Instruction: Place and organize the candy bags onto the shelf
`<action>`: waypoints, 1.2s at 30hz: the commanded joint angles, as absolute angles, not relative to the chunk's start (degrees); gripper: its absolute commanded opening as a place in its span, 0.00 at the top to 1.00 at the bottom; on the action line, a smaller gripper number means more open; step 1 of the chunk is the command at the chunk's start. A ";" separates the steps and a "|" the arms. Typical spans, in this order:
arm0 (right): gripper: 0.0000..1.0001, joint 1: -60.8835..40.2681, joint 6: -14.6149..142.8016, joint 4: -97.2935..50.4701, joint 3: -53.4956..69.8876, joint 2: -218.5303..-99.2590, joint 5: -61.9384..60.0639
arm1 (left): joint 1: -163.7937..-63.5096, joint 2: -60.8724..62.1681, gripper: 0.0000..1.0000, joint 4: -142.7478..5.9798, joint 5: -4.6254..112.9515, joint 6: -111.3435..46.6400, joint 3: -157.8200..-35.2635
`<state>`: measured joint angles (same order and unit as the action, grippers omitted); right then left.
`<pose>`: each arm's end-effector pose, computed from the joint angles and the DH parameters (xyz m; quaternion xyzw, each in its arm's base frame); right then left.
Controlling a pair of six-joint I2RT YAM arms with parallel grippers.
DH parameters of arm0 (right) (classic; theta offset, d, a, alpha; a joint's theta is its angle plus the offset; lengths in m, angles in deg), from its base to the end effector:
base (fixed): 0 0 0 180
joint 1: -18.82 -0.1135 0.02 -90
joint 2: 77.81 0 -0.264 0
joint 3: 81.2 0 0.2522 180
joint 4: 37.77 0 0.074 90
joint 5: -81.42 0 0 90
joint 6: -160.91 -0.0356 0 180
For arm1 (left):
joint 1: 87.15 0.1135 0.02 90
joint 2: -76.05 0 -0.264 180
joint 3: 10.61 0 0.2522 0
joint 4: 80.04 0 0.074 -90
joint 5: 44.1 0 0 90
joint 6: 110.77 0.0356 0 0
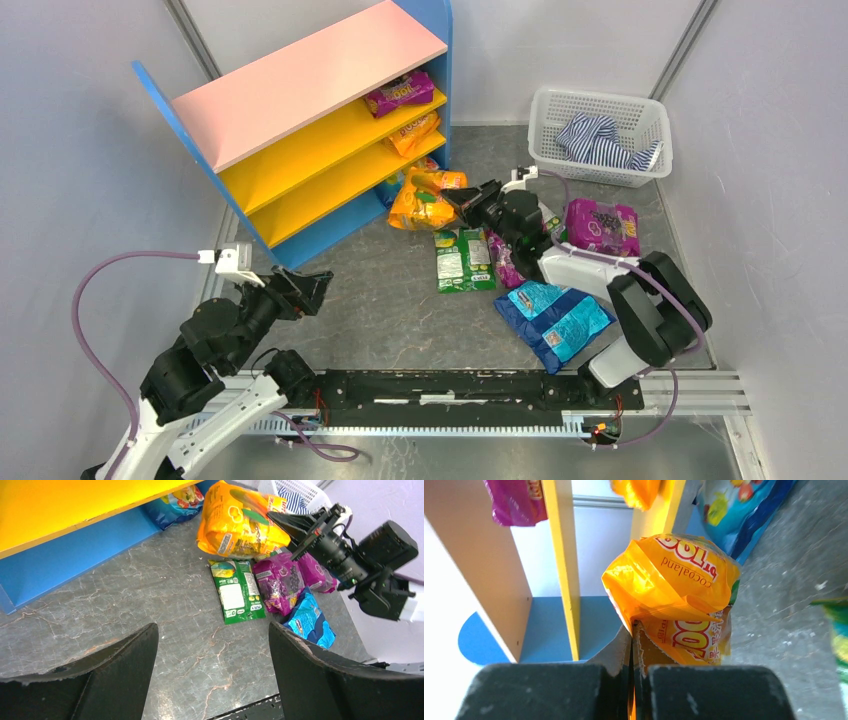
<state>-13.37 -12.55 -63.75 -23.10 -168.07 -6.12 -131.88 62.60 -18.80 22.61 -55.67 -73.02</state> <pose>0.2900 0.1844 0.2315 0.3090 0.6770 0.5738 0.3421 0.0334 -0.0133 0.3424 -0.0608 0.7707 -0.2727 0.5727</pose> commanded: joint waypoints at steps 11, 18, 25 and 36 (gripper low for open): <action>1.00 -30.67 -22.72 -78.29 -14.90 -169.27 -35.16 | -131.80 65.95 0.13 -19.67 18.74 -58.74 -72.62; 1.00 -33.66 -24.58 -79.67 0.95 -181.54 -35.90 | -131.80 66.20 0.13 -19.31 18.36 -59.00 -72.63; 1.00 -34.71 -26.19 -77.02 10.00 -187.19 -39.75 | -131.80 66.50 0.13 -19.35 18.74 -58.92 -72.62; 1.00 -35.67 -26.67 -71.83 22.89 -199.24 -47.32 | -131.80 66.82 0.13 -19.50 18.74 -58.92 -72.54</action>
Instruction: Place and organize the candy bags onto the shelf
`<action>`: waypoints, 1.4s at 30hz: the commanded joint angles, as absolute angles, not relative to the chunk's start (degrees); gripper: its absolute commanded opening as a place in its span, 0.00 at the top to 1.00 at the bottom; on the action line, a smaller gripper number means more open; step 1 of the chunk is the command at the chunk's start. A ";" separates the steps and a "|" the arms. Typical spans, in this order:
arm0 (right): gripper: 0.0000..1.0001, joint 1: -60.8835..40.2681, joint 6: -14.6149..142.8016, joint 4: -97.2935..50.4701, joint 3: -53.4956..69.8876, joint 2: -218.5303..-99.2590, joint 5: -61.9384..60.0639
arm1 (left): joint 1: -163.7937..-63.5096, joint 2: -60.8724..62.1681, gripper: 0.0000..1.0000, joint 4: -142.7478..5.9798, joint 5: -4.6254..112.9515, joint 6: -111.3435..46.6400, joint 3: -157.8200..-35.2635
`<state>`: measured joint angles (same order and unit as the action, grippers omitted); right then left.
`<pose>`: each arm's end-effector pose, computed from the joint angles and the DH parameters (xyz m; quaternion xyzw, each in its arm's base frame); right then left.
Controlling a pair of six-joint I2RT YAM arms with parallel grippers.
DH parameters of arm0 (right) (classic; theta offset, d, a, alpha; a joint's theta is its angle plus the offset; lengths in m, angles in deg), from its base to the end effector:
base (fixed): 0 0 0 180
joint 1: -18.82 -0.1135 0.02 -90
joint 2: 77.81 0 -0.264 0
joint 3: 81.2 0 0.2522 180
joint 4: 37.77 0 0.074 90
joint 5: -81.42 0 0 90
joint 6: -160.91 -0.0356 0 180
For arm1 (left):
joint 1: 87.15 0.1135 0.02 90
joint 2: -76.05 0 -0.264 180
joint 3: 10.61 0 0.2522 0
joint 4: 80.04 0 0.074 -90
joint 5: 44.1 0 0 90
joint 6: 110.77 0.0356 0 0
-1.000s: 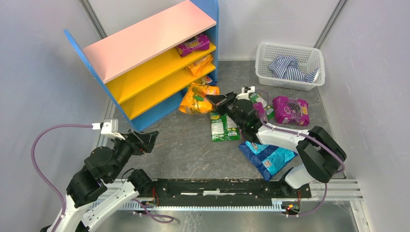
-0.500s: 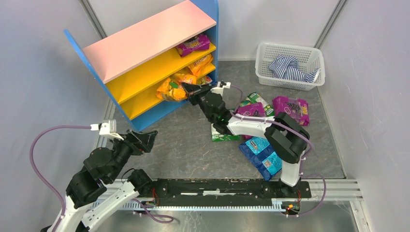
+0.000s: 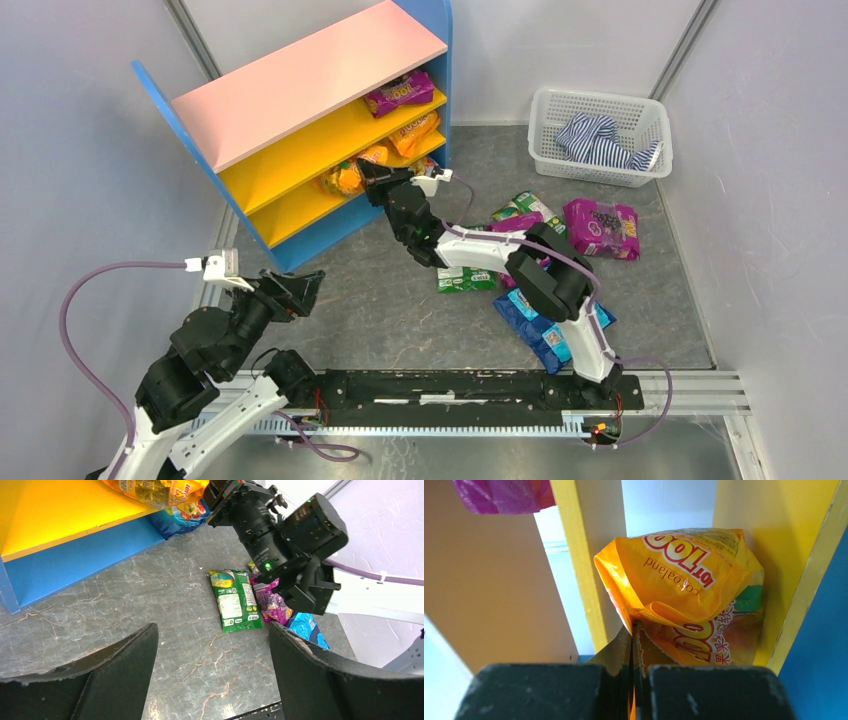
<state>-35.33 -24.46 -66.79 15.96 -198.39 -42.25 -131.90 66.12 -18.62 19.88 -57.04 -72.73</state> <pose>0.3023 0.3847 0.2507 0.4271 0.5263 0.6330 0.3741 0.0246 -0.0024 0.3413 -0.0906 0.7509 -0.2797 0.5914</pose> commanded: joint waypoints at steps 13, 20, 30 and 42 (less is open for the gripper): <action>1.00 -35.65 -27.14 -65.59 27.02 -206.60 -54.49 | -131.78 66.75 0.12 -19.40 18.57 -58.92 -72.54; 1.00 -35.74 -27.35 -62.98 32.38 -210.68 -55.55 | -131.80 66.29 0.12 -19.36 18.40 -58.92 -72.54; 0.93 -36.04 -23.24 -63.00 35.77 -213.32 -59.37 | -131.76 66.11 0.12 -19.31 17.87 -59.22 -72.55; 0.35 -35.94 -9.37 -69.84 11.85 -195.94 -43.66 | -131.80 66.52 0.12 -19.26 17.56 -59.27 -72.55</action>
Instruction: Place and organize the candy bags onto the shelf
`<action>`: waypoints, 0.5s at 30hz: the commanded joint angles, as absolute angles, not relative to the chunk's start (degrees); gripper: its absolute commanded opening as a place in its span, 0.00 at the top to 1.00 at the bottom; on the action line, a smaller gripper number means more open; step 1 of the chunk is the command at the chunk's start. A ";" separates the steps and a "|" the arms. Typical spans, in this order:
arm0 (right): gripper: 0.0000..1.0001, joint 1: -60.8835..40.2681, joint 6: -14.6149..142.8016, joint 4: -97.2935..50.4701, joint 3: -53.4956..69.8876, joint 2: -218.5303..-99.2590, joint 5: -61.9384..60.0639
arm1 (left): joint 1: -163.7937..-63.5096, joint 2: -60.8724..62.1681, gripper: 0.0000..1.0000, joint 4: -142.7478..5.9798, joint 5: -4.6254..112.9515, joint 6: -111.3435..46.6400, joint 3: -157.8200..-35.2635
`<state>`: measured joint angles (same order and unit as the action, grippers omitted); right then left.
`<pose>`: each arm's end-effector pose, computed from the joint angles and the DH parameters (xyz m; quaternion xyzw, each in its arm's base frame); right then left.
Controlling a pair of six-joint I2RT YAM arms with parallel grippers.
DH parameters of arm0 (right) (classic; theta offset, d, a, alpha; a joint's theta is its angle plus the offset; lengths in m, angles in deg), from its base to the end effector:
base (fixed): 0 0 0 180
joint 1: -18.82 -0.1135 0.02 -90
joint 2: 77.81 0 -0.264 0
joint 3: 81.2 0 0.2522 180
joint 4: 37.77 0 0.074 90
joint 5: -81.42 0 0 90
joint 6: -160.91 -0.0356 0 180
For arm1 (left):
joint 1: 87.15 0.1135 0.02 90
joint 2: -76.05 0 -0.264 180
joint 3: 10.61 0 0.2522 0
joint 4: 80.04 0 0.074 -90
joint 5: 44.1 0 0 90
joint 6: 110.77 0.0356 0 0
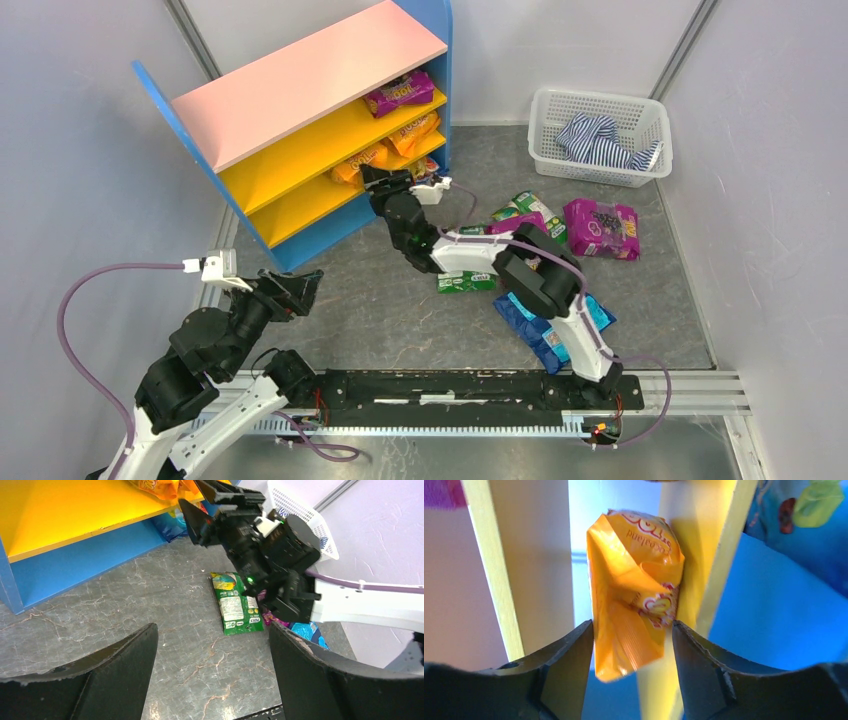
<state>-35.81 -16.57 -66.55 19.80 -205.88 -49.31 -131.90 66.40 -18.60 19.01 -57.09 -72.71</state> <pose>0.3132 0.4010 0.2096 0.4242 0.5557 0.5576 0.4477 0.0240 -0.0012 0.3412 -0.0963 0.7486 -0.2762 0.5950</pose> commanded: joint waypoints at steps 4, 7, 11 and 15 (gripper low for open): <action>0.33 -35.96 -1.01 -70.15 2.67 -187.72 -34.54 | -131.80 66.63 0.12 -19.11 17.18 -59.44 -72.58; 0.30 -35.76 9.41 -67.03 -4.24 -181.19 -29.03 | -131.80 66.17 0.12 -18.92 17.07 -59.53 -72.62; 0.24 -33.40 25.67 -54.08 -10.38 -170.72 -23.21 | -131.80 65.95 0.11 -18.96 17.10 -59.62 -72.65; 0.17 -30.45 41.82 -35.93 -13.38 -161.41 -22.75 | -131.80 66.12 0.11 -18.76 16.94 -59.78 -72.71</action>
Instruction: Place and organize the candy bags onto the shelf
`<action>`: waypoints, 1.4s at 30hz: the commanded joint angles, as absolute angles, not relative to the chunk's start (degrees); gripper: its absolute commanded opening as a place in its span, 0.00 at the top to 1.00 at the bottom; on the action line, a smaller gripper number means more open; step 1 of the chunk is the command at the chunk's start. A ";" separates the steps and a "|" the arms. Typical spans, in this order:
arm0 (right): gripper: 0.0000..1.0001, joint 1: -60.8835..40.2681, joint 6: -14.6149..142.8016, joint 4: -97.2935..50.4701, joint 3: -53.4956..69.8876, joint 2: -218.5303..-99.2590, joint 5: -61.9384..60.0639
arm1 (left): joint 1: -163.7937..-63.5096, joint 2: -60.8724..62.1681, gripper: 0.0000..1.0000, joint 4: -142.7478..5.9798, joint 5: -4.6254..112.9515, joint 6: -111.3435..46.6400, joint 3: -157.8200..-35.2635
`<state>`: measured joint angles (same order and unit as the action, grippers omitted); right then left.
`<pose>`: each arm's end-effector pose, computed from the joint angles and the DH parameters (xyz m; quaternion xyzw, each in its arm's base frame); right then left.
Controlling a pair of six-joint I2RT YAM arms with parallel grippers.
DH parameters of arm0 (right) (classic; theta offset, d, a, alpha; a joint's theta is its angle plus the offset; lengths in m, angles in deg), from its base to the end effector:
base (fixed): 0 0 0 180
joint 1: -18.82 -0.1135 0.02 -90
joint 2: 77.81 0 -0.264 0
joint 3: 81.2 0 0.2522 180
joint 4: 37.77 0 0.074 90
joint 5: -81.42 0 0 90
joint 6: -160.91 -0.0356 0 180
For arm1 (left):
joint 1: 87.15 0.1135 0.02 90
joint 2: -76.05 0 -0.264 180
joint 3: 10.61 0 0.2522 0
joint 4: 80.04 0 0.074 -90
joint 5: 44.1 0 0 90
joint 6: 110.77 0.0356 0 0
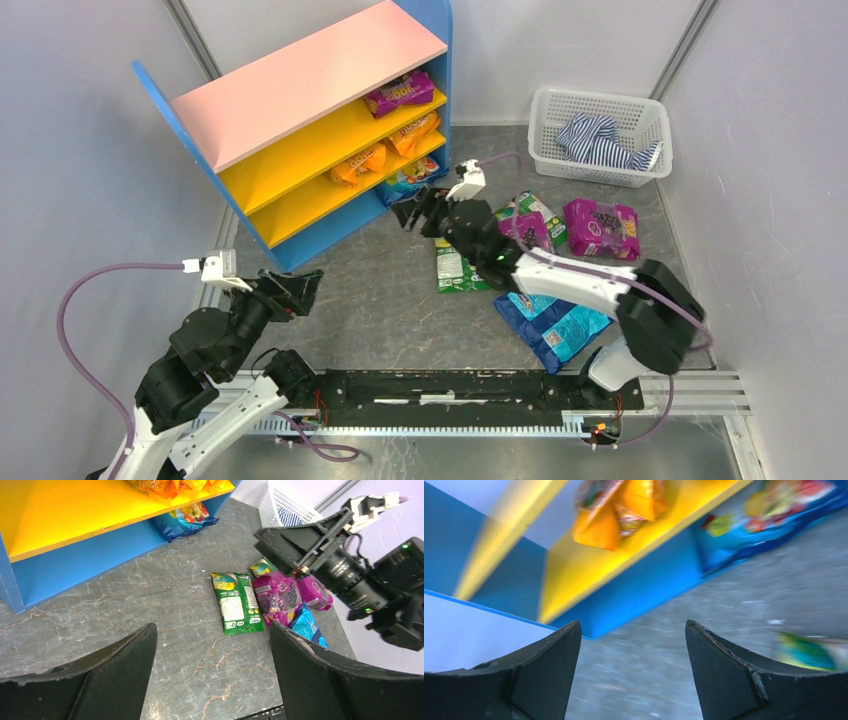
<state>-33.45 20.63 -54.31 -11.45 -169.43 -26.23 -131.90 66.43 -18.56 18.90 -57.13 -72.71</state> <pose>0.2343 0.2852 0.2734 0.0906 0.7322 0.4482 0.5048 0.0240 -0.0010 0.3411 -0.0971 0.7485 -0.2757 0.5952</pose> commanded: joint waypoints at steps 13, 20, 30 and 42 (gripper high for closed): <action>0.08 -30.10 51.78 12.87 -10.53 -150.01 -38.75 | -131.80 64.36 0.10 -18.81 18.37 -59.20 -73.24; 0.02 -40.68 40.32 22.48 -16.05 -148.84 -40.77 | -131.80 62.05 0.10 -19.76 20.49 -58.13 -72.98; 0.02 -50.10 29.77 38.82 -12.37 -171.19 -55.72 | -131.80 63.98 0.10 -19.61 19.05 -58.47 -72.80; 0.02 -51.54 19.22 42.16 -12.27 -183.15 -60.82 | -131.76 65.15 0.09 -20.20 20.24 -57.95 -72.62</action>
<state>-51.27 25.65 40.68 -13.22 -180.90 -57.24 -131.90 65.22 -18.40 20.12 -57.11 -72.71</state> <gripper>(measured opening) 0.979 0.907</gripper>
